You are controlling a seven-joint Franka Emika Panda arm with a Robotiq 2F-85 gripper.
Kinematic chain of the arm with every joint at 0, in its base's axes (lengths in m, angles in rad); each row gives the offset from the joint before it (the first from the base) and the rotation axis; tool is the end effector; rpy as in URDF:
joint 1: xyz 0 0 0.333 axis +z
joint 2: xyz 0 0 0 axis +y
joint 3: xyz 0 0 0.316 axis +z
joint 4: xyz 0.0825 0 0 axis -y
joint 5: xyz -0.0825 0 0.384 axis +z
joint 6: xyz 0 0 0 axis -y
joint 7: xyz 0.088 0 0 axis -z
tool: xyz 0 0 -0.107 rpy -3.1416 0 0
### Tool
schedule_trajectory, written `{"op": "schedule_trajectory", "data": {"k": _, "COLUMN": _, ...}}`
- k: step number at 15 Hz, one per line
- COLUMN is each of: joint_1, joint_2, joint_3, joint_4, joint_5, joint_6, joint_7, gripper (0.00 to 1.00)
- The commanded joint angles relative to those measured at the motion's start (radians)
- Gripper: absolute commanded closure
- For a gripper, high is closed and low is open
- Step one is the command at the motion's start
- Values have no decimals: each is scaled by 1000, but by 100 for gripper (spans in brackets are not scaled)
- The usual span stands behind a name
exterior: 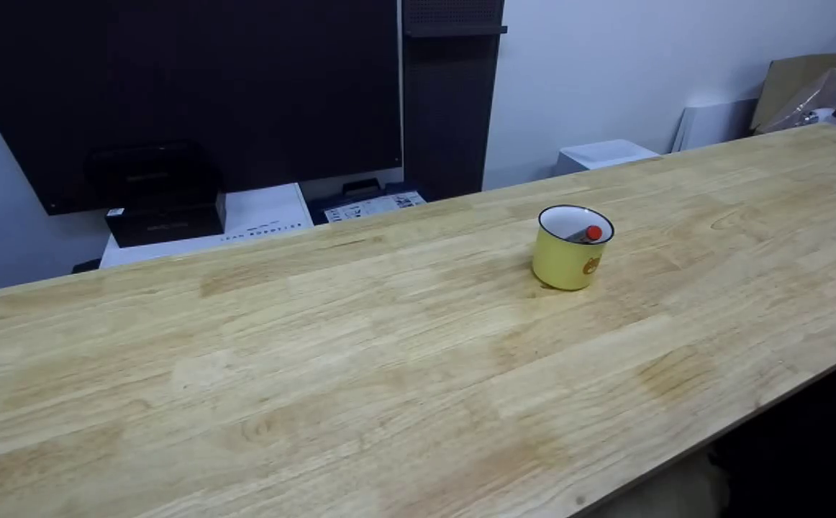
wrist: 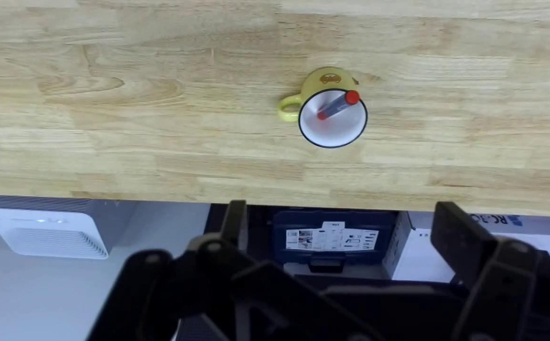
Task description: Remove the red marker from the yellow mug
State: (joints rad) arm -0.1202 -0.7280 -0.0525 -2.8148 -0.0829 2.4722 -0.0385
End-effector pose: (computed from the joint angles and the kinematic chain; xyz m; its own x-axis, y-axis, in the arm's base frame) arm 0.3429 -0.0587 0.4397 0.9259 -0.0574 0.3733 -0.0825 -0.9953 0.0516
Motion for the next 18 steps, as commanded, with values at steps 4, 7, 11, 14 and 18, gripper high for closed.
{"op": "schedule_trajectory", "data": {"k": 4, "joint_1": -53, "joint_2": 446, "joint_3": 34, "joint_4": 87, "joint_5": -126, "joint_6": 208, "joint_7": 16, "gripper": 0}}
{"op": "schedule_trajectory", "data": {"k": 7, "joint_1": -41, "joint_2": 556, "joint_3": 34, "joint_4": 96, "joint_5": -165, "joint_6": 233, "joint_7": 6, "gripper": 0}}
{"op": "schedule_trajectory", "data": {"k": 11, "joint_1": -22, "joint_2": 582, "joint_3": 17, "joint_4": 75, "joint_5": -176, "joint_6": 248, "joint_7": -1, "gripper": 0}}
{"op": "schedule_trajectory", "data": {"k": 14, "joint_1": -17, "joint_2": 623, "joint_3": 15, "joint_4": 85, "joint_5": -178, "joint_6": 262, "joint_7": -2, "gripper": 0}}
{"op": "schedule_trajectory", "data": {"k": 18, "joint_1": -5, "joint_2": 675, "joint_3": 43, "joint_4": 96, "joint_5": -207, "joint_6": 316, "joint_7": 99, "gripper": 0}}
